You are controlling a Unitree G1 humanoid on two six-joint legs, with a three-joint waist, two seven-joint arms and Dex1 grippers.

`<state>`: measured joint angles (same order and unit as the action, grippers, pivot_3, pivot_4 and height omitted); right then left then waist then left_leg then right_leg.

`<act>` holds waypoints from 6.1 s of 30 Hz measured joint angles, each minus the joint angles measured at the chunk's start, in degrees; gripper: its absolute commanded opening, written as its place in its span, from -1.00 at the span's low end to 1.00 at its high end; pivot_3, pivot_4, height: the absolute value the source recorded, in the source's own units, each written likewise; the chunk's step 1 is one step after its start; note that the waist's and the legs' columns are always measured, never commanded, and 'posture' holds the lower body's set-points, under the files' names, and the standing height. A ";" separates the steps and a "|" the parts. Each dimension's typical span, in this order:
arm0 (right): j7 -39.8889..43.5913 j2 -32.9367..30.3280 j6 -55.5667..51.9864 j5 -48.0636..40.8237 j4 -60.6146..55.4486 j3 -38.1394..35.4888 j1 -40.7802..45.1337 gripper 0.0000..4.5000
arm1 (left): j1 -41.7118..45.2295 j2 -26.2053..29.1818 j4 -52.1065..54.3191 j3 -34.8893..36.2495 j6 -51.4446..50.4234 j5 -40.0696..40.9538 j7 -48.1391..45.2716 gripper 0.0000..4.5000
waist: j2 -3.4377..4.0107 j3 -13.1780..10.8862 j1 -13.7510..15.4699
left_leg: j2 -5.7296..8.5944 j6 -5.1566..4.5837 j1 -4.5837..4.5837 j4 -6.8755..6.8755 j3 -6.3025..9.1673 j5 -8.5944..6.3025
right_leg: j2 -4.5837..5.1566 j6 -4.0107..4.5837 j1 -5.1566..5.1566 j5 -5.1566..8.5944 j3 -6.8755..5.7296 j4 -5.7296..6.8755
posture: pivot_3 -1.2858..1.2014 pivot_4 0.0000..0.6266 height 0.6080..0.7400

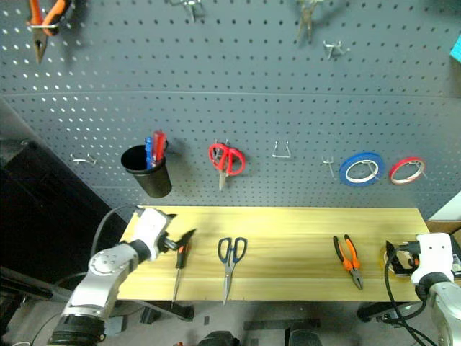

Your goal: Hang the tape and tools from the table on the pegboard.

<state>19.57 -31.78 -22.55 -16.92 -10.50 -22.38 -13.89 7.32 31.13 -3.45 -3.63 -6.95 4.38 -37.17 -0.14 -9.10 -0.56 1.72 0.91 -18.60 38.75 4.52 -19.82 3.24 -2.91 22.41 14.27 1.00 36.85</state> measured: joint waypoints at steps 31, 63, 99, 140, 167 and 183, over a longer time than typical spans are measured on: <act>15.56 -8.27 -1.77 11.39 58.38 17.00 36.95 -0.17 | 16.27 -6.18 13.10 -19.06 -3.74 3.40 -21.99 0.76 | -0.39 -3.68 -1.40 | -0.06 0.18 -1.16 0.21 -0.10 0.10 | 0.04 0.03 1.09 -0.02 -0.08 0.02 | 0.01 -0.24 1.00; -7.69 4.18 -3.42 29.74 -31.95 18.25 0.04 -0.81 | 9.18 -8.77 17.81 -9.36 -7.31 11.33 -14.61 0.76 | -0.23 -3.31 -2.39 | -0.06 0.34 -1.71 0.37 -0.09 0.16 | 0.01 -0.06 1.72 -0.08 -0.01 0.21 | -0.06 -0.34 1.00; -6.33 15.80 3.70 26.63 -15.75 24.28 6.23 0.98 | 9.71 -7.32 16.04 -9.69 -1.87 10.67 -15.08 0.76 | -0.32 -3.19 -1.52 | -0.04 0.36 -1.70 0.34 -0.13 0.18 | 0.01 0.01 1.79 -0.12 0.00 0.29 | -0.03 -0.38 1.00; 1.98 7.51 -30.54 12.57 29.38 14.93 33.74 0.26 | 10.30 -4.24 10.30 -14.07 8.29 6.30 -23.14 0.76 | -0.78 -2.32 -1.48 | -0.10 0.34 -1.42 0.35 -0.18 0.19 | -0.05 0.11 1.56 -0.18 -0.02 0.31 | 0.00 -0.41 1.00; -14.68 22.24 -4.31 26.81 -15.57 34.60 44.28 0.26 | -1.68 -10.35 18.35 3.82 3.58 15.87 -3.25 0.76 | -0.41 -1.93 -1.22 | -0.06 0.39 -1.81 0.52 -0.03 0.20 | -0.05 0.13 1.89 -0.23 -0.14 0.31 | 0.04 -0.42 1.00; -15.79 25.41 16.66 26.65 15.73 31.56 60.44 0.26 | 2.45 -12.62 21.27 1.64 0.94 15.84 -0.45 0.76 | -0.41 -1.92 -1.27 | -0.10 0.42 -1.86 0.29 -0.15 0.22 | -0.05 0.13 2.05 -0.23 -0.10 0.25 | 0.08 -0.44 1.00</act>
<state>3.77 -6.37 -5.89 9.73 5.22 9.18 46.55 9.77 18.50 17.83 -1.99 -6.01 20.22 -37.62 -0.55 -11.03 -1.83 1.62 1.33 -20.47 39.05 4.36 -19.60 3.19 -2.79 24.47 14.04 0.91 37.10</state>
